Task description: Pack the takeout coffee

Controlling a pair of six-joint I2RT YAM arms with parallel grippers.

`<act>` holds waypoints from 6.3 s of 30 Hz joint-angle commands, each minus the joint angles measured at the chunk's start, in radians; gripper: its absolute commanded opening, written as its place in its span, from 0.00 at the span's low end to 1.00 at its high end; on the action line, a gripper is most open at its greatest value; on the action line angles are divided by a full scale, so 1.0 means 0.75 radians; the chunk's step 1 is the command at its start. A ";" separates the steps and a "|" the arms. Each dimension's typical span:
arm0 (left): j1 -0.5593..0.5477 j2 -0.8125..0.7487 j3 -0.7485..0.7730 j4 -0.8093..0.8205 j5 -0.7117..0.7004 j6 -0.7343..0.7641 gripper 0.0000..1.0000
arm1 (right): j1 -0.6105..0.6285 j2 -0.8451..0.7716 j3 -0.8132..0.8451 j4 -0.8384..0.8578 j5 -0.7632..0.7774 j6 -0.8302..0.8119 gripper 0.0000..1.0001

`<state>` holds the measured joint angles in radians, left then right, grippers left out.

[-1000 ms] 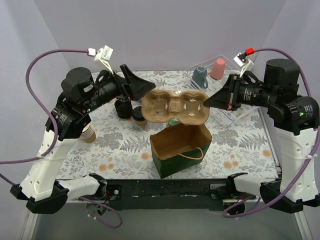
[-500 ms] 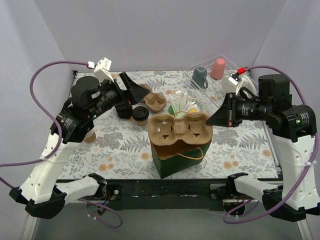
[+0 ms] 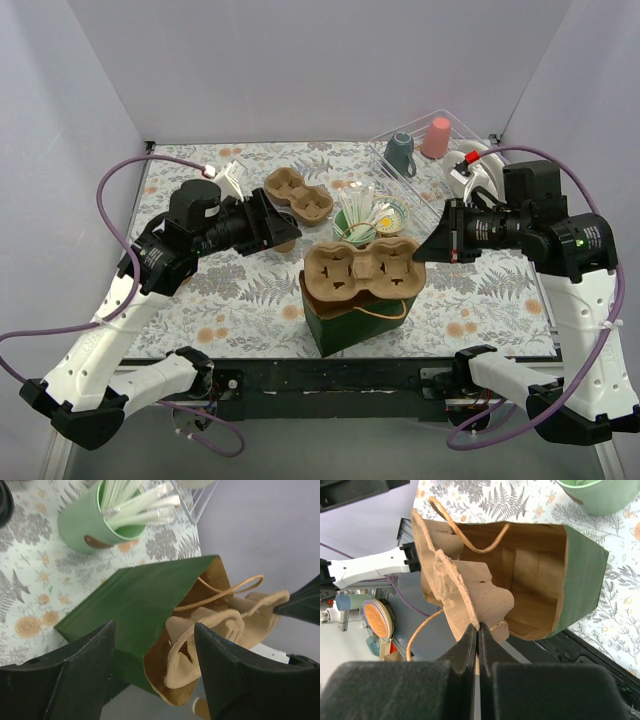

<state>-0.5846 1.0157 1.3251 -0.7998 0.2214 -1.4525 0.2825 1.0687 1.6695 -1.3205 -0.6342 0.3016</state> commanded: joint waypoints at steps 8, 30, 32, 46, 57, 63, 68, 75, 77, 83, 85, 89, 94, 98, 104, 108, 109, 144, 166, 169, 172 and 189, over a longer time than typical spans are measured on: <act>0.002 -0.084 -0.094 -0.093 0.249 0.012 0.54 | 0.022 -0.040 -0.097 0.014 -0.003 -0.016 0.01; 0.002 -0.066 -0.161 -0.112 0.357 0.071 0.50 | 0.143 -0.026 -0.148 0.012 0.046 0.058 0.01; 0.002 -0.064 -0.147 -0.128 0.361 0.096 0.50 | 0.145 -0.012 -0.120 0.012 0.062 0.066 0.01; 0.002 -0.101 -0.114 -0.261 0.359 0.143 0.45 | 0.145 0.029 -0.052 0.016 0.117 0.140 0.01; 0.002 -0.068 -0.108 -0.249 0.398 0.127 0.34 | 0.143 0.027 -0.040 0.014 0.105 0.144 0.01; 0.002 -0.041 -0.102 -0.237 0.410 0.137 0.15 | 0.143 0.031 -0.031 0.014 0.087 0.132 0.01; 0.002 -0.004 -0.094 -0.210 0.404 0.149 0.00 | 0.145 0.025 -0.050 0.016 0.052 0.111 0.01; 0.002 0.102 0.025 -0.247 0.294 0.227 0.00 | 0.143 0.013 -0.093 0.016 0.015 0.093 0.01; 0.002 0.120 0.037 -0.233 0.294 0.227 0.00 | 0.145 0.011 -0.099 0.016 0.021 0.097 0.01; 0.002 0.118 0.023 -0.208 0.316 0.214 0.00 | 0.145 0.021 -0.128 0.016 0.079 0.128 0.01; 0.002 0.118 0.023 -0.212 0.314 0.217 0.00 | 0.145 0.021 -0.136 0.016 0.095 0.132 0.01; 0.002 0.116 0.025 -0.210 0.316 0.212 0.00 | 0.143 0.017 -0.170 0.016 0.107 0.138 0.01; 0.002 0.114 0.025 -0.200 0.316 0.204 0.00 | 0.143 0.007 -0.217 0.014 0.146 0.146 0.01; 0.002 0.129 0.031 -0.181 0.333 0.210 0.00 | 0.143 0.001 -0.236 0.014 0.164 0.136 0.01; 0.002 0.129 0.019 -0.138 0.351 0.190 0.00 | 0.145 0.039 -0.218 0.016 0.207 0.105 0.01; 0.002 0.133 0.023 -0.136 0.359 0.190 0.00 | 0.143 0.039 -0.252 0.016 0.216 0.095 0.01; 0.002 0.137 0.027 -0.134 0.357 0.190 0.00 | 0.143 0.037 -0.256 0.016 0.218 0.095 0.01; 0.002 0.139 0.009 -0.167 0.359 0.208 0.00 | 0.145 0.054 -0.054 0.016 0.347 0.209 0.52; 0.002 0.116 -0.073 -0.089 0.394 0.129 0.00 | 0.231 0.019 0.003 0.149 0.504 0.303 0.48; 0.002 0.110 -0.088 -0.081 0.404 0.104 0.00 | 0.343 0.021 -0.011 0.210 0.610 0.371 0.49; 0.002 0.106 -0.077 -0.089 0.382 0.100 0.00 | 0.512 0.094 0.089 0.206 0.771 0.379 0.49; 0.002 0.077 -0.104 -0.028 0.345 0.059 0.00 | 1.086 0.238 0.093 0.100 1.103 0.622 0.52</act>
<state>-0.5846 1.1118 1.2636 -0.8364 0.4812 -1.4044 1.0245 1.2552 1.7584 -1.2404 0.1013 0.6838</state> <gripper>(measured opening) 0.009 0.518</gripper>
